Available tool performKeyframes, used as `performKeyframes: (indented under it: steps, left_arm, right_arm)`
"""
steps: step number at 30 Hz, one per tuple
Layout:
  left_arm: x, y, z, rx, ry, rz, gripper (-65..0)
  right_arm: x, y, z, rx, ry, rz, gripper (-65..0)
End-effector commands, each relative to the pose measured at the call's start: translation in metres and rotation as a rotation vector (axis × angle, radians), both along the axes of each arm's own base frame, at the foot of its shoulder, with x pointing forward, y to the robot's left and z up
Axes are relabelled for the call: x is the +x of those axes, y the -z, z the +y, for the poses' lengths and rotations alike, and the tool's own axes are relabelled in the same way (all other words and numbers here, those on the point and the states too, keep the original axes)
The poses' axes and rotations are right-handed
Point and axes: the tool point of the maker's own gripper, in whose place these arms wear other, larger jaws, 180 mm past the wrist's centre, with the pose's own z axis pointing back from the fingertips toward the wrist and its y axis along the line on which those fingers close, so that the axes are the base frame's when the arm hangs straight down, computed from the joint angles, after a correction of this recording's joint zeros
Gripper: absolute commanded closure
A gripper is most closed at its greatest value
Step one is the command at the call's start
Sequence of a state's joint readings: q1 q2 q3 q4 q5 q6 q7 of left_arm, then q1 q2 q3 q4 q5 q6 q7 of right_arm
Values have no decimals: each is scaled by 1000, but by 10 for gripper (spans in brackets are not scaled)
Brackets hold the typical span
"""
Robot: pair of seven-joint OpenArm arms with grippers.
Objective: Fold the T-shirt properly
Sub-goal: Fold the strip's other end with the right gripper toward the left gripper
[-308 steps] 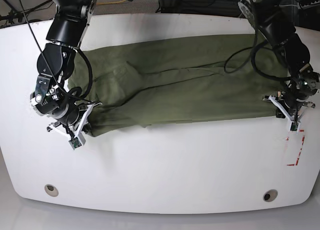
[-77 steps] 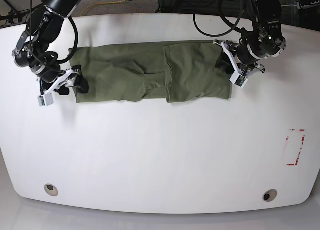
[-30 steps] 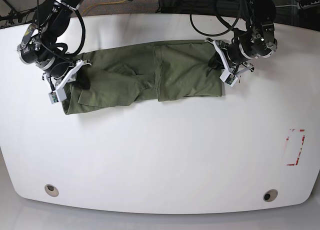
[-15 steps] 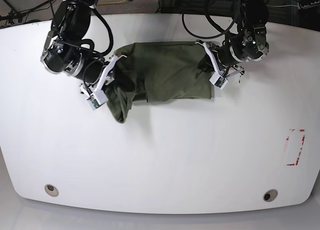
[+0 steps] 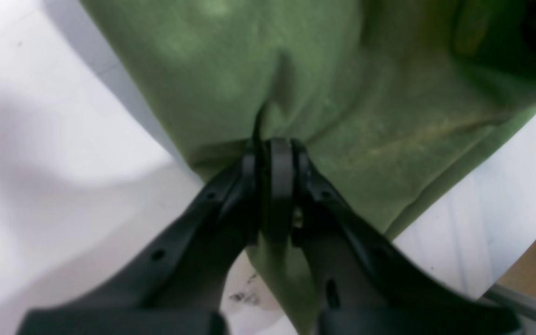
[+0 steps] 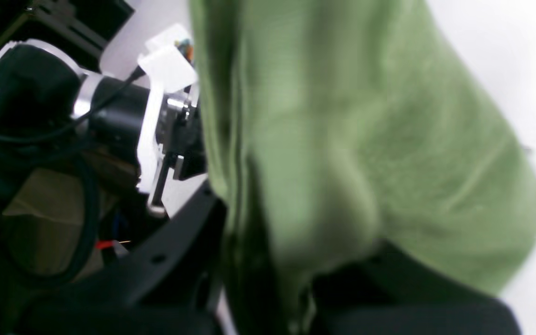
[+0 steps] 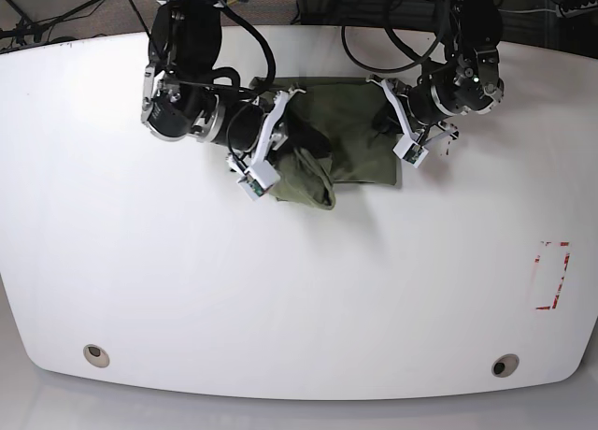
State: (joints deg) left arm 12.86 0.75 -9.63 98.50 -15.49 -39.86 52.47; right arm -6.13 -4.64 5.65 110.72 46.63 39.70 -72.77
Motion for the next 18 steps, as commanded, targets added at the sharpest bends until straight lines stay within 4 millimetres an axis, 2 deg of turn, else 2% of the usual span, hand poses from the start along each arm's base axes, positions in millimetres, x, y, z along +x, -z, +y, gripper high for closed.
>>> performKeyframes:
  steps: [1, 6, 9, 13, 15, 16, 18]
  left_arm:
    - [8, -10, -3, -27, -3, -40, 0]
    - [8, -11, -4, -30, -3, -40, 0]
    - [9, -13, -8, -41, -7, -46, -4]
    - [11, -13, 0, -43, -42, -48, -106]
    - [13, -15, 3, -52, -65, -53, -150]
    - [18, -18, 4, -62, -84, -64, -168]
    - [23, -23, 15, -64, -132, -81, -183]
  right_arm:
    - [6, -11, 11, 54, -5, -37, -19]
    - [3, 5, 24, 57, -33, 14, -36]
    - [9, 6, 25, 62, -21, 5, -171]
    - [12, 4, 24, 68, -8, -6, -468]
    - [12, 2, 25, 68, -14, -12, -572]
    - [12, 0, 25, 67, -17, -19, -604]
    - [10, -8, 28, 62, -33, -51, -612]
